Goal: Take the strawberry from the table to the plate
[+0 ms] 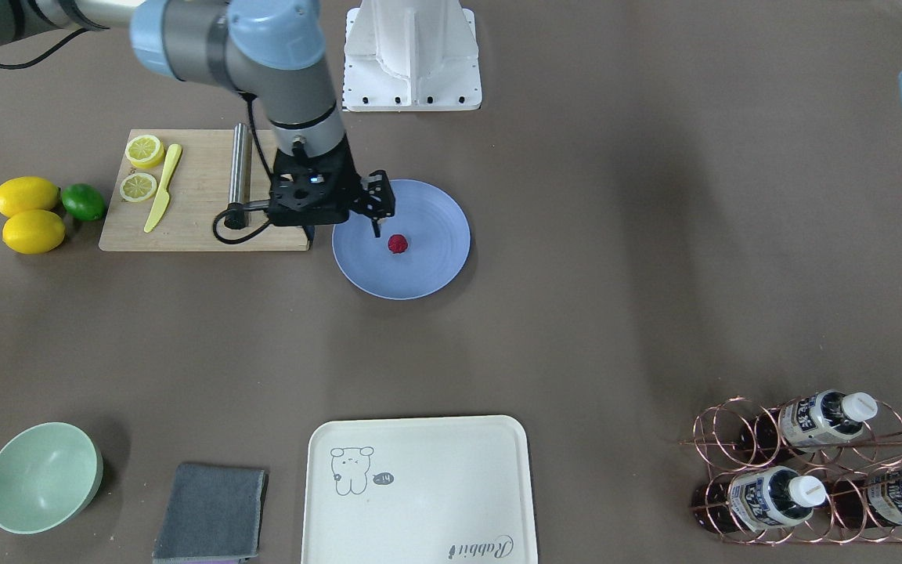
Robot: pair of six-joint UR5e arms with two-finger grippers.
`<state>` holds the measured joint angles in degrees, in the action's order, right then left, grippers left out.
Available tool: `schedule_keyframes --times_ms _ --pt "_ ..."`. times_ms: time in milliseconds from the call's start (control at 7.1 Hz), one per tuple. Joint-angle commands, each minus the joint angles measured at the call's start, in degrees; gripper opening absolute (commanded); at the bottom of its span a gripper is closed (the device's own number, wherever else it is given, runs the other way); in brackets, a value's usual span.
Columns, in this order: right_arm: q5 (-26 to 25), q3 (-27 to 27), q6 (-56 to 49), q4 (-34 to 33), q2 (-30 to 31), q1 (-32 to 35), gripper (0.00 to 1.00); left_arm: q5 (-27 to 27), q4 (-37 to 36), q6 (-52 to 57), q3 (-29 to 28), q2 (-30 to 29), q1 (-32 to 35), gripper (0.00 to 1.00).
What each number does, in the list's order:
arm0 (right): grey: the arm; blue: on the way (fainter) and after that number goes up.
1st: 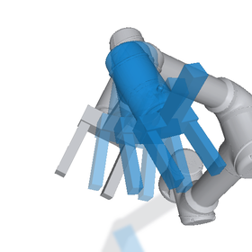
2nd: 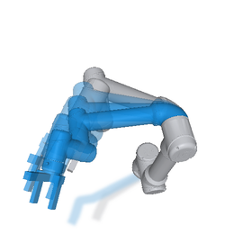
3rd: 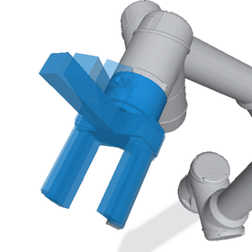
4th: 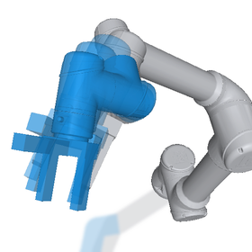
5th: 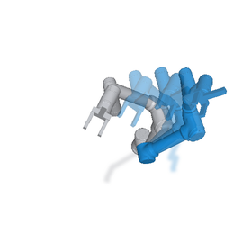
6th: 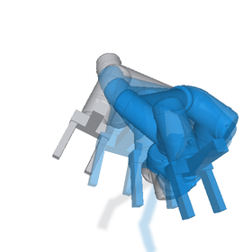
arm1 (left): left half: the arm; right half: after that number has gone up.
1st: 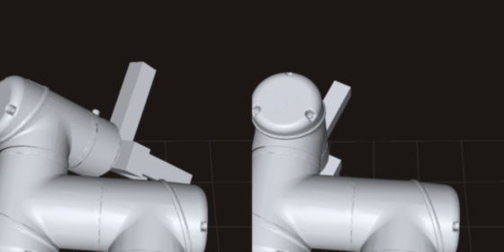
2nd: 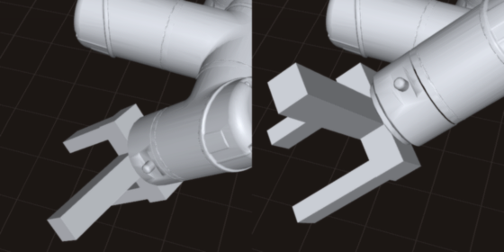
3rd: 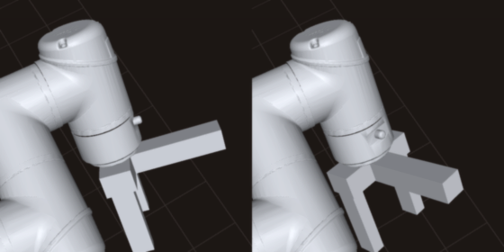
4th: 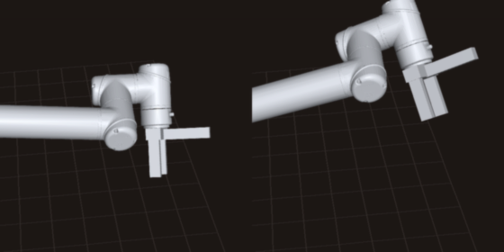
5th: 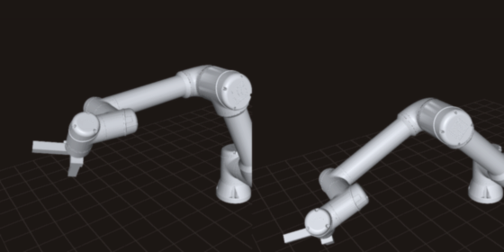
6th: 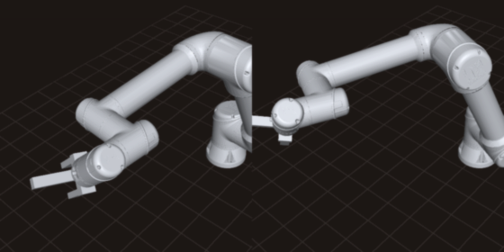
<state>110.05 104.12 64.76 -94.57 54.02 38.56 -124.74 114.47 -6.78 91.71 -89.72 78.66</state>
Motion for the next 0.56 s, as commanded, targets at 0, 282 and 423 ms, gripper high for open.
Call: schedule_keyframes --times_ms 0,282,423 --pt "10.5 3.9 -19.8 -3.5 10.1 15.1 1.0 0.5 -0.2 7.5 -1.6 1.7 3.3 0.98" --pt "19.0 3.0 -38.9 -3.6 19.4 28.8 1.0 -0.1 -0.6 4.9 -3.6 0.9 4.0 0.98" --pt "21.2 2.1 -45.6 -3.7 22.8 33.9 1.0 -2.1 -4.6 1.2 -3.6 -1.7 4.3 0.98"
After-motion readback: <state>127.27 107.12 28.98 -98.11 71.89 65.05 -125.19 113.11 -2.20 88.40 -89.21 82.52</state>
